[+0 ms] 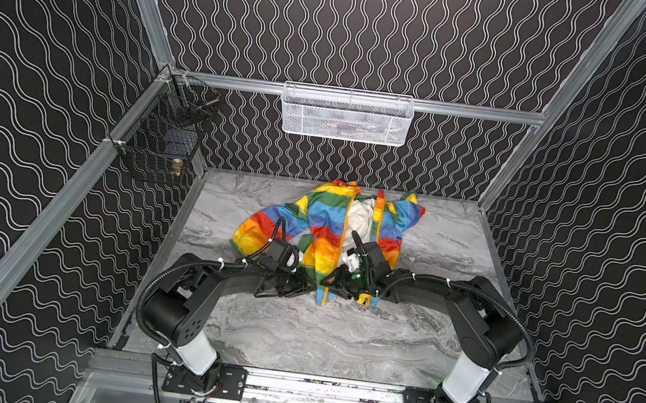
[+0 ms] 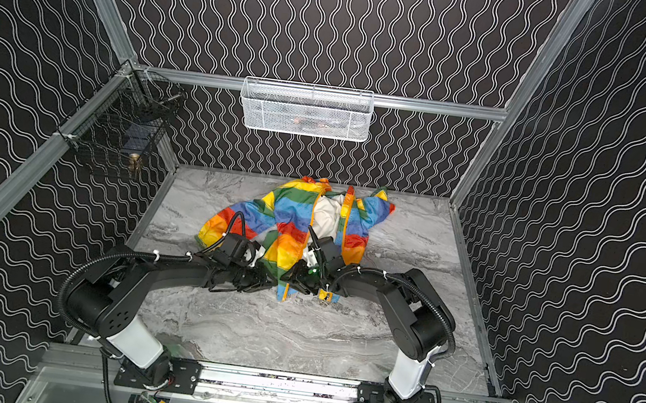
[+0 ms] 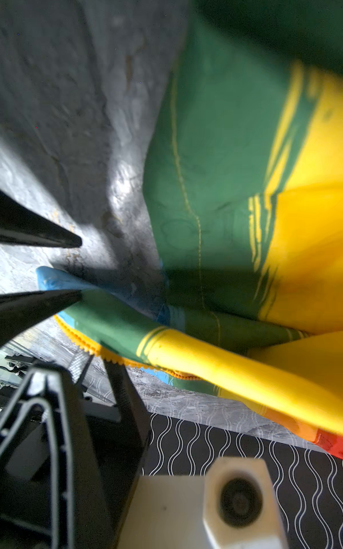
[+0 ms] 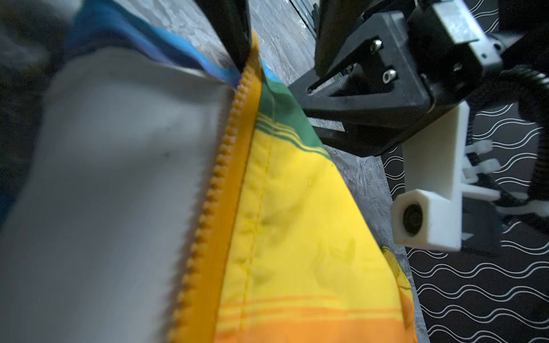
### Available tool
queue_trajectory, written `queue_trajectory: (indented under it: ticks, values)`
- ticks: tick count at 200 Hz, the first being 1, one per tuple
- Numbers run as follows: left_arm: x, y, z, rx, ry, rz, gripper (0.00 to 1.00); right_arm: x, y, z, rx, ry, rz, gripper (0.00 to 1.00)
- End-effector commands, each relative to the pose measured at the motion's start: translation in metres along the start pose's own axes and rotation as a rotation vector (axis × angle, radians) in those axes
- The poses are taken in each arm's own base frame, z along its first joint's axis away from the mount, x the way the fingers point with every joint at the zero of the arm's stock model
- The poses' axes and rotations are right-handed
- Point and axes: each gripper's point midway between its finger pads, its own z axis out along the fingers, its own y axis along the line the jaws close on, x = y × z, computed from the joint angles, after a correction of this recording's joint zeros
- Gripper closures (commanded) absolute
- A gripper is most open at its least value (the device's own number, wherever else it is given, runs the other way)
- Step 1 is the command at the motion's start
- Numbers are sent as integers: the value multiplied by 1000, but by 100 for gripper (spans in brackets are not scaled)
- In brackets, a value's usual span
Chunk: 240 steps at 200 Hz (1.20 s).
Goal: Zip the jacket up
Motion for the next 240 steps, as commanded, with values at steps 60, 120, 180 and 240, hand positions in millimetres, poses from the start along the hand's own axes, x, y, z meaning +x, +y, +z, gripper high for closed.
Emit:
queue_trajectory:
  ticks: [60, 120, 180, 240]
  values:
    - [-5, -7, -1, 23, -14, 17, 71, 17, -4, 7, 16, 24, -13, 65]
    - [-6, -9, -3, 27, -20, 21, 71, 28, -8, 9, 28, 44, -14, 68]
    - [-5, -10, -8, 29, -30, 14, 70, 27, -7, 8, 49, 40, -17, 88]
    - [-18, -7, -59, 27, -174, -26, 54, -4, 51, -2, 23, 20, -120, 100]
